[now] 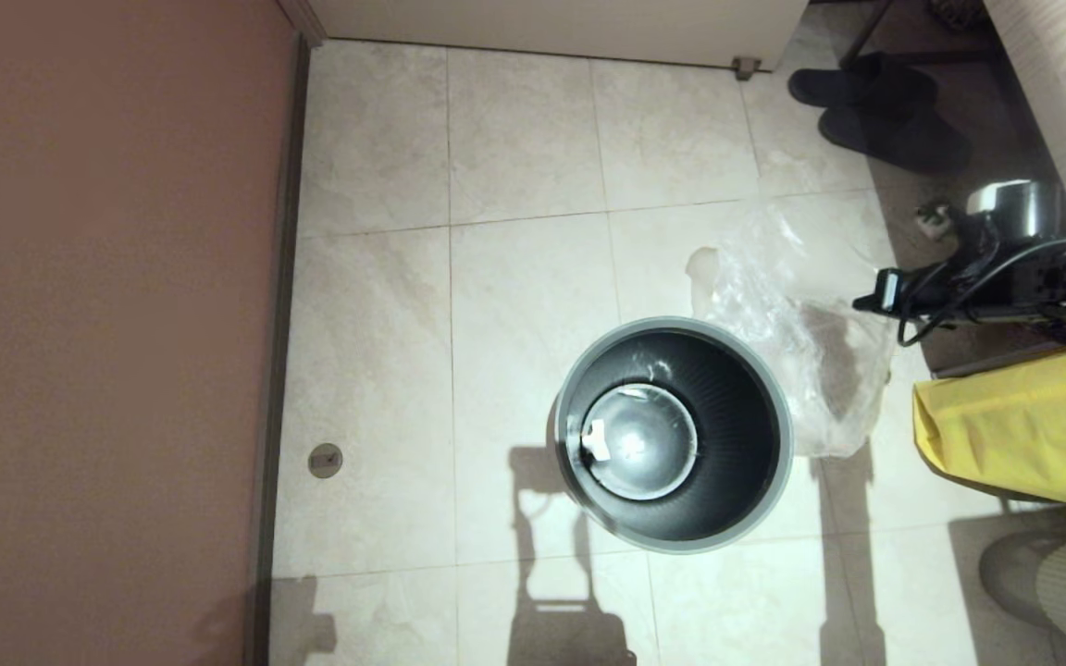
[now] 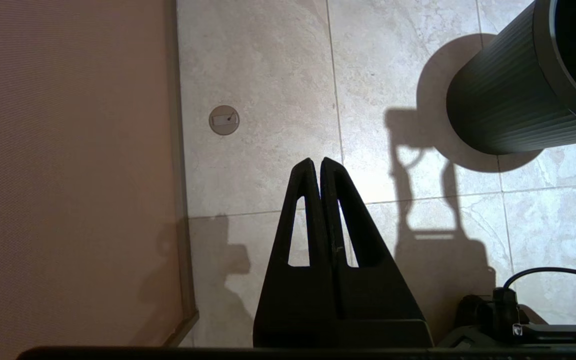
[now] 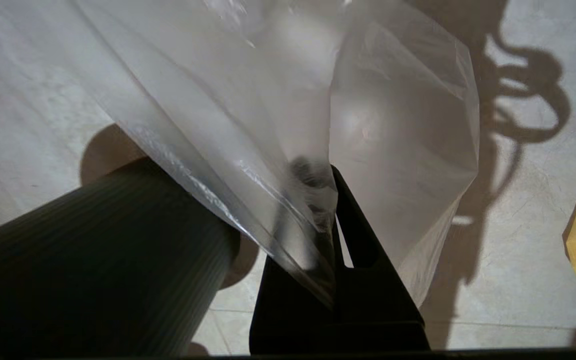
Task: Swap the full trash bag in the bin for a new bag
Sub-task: Pick up the trash bag
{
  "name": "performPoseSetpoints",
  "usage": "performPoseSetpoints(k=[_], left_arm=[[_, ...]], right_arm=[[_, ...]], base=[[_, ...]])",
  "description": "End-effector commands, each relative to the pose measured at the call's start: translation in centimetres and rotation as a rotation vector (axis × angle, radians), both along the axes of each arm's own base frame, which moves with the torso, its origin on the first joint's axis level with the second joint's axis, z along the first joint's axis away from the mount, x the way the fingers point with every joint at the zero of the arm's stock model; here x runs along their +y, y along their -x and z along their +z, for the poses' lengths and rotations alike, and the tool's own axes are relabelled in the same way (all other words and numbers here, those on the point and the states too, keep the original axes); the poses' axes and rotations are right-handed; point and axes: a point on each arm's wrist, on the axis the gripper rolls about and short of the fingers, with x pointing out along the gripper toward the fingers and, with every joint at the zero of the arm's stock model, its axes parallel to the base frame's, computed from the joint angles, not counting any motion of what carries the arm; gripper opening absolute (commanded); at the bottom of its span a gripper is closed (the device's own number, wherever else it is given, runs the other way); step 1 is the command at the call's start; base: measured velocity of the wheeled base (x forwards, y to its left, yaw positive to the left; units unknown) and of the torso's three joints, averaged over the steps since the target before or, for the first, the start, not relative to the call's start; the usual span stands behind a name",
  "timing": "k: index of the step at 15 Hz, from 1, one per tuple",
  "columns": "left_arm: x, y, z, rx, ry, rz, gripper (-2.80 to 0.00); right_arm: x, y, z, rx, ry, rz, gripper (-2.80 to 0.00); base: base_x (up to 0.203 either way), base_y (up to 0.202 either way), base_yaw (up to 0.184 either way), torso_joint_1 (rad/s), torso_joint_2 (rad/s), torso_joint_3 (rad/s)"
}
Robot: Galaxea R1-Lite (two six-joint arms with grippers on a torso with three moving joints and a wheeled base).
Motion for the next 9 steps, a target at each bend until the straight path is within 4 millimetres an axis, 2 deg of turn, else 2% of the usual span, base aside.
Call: performPoseSetpoints(k=[1,4,9], left_arm=[[0.0,0.0,0.0,-0.001,0.001,0.000,-2.80],[0.0,0.0,0.0,-0.001,-0.001,0.000,-2.80],[0.0,0.0,0.0,-0.001,-0.001,0.000,-2.80]], right_arm=[[0.5,4.2,6.3,-0.105,-0.002,0.009,-2.80],[1.2,9.1,11.0,-0.157,-0.010,0.037,-2.80],[2.4,16.5,16.2,-0.237,-0.010,0.062,-2.80]], base=[[0.000,0.000,0.000,0.000,0.00,0.000],[0.000,0.000,0.000,0.000,0.00,0.000],[0.000,0.000,0.000,0.000,0.00,0.000]])
